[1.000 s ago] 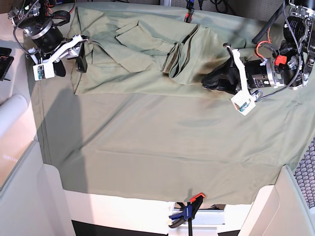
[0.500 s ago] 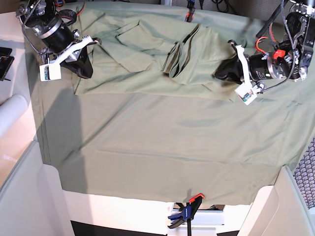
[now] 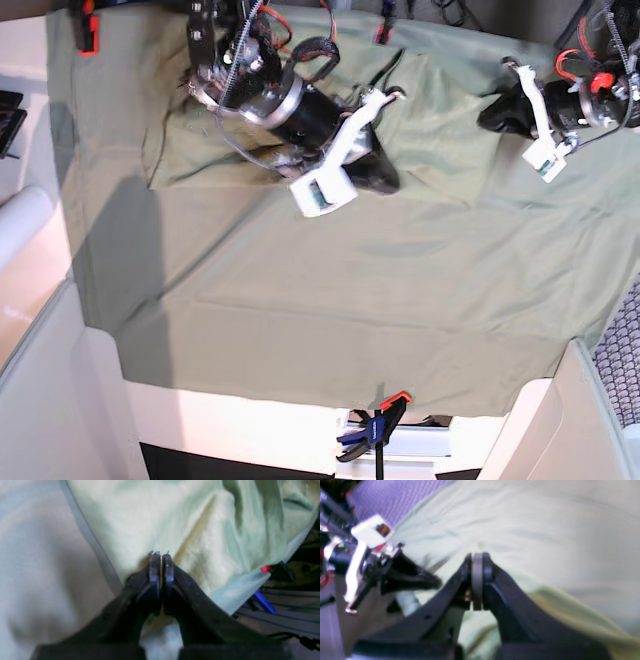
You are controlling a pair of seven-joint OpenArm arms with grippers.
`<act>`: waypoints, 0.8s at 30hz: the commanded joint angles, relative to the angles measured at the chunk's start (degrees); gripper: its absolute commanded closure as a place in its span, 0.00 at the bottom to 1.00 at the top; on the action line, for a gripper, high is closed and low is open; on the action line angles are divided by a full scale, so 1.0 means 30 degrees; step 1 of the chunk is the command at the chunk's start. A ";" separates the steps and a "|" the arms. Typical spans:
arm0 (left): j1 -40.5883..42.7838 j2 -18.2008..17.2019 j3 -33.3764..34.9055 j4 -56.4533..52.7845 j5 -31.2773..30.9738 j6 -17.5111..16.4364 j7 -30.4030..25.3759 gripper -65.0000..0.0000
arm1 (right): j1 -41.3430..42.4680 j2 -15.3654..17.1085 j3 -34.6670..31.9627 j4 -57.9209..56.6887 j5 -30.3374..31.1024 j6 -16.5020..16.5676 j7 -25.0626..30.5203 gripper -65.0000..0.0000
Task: Fold the T-shirt properly
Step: 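Fold the other shirt side inward toward the left gripper with the right gripper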
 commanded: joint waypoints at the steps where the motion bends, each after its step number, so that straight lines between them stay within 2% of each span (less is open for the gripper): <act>1: -0.0146 -0.0277 -0.0146 0.0277 -0.0350 -0.0135 -0.0393 0.98 | 0.0736 -0.0182 -0.0590 -0.0546 -0.0248 -0.0029 0.0663 1.00; 5: 0.0066 -0.0270 -0.0146 0.0270 -0.0328 -0.0135 -0.0408 0.98 | 0.2149 -0.0182 -0.2098 -0.3861 -0.2579 -0.0044 0.1588 1.00; 9: 0.0321 -0.0270 -0.0146 0.0270 -0.0321 -0.0135 -0.0430 0.98 | 0.3140 0.0051 -0.2135 -0.6127 -0.3082 -0.0051 0.1588 1.00; 14: 0.0707 -0.0270 -0.0146 0.0255 -0.0233 -0.0135 -0.0437 0.98 | 0.3402 0.1005 -0.2106 -0.6535 -0.3089 -0.0102 0.2200 1.00; 24: 0.0721 -0.0284 -0.0146 0.0248 0.1967 -0.0135 -0.1013 0.98 | 0.3424 0.2317 -0.1311 -0.6535 -0.4153 -0.0109 0.2295 1.00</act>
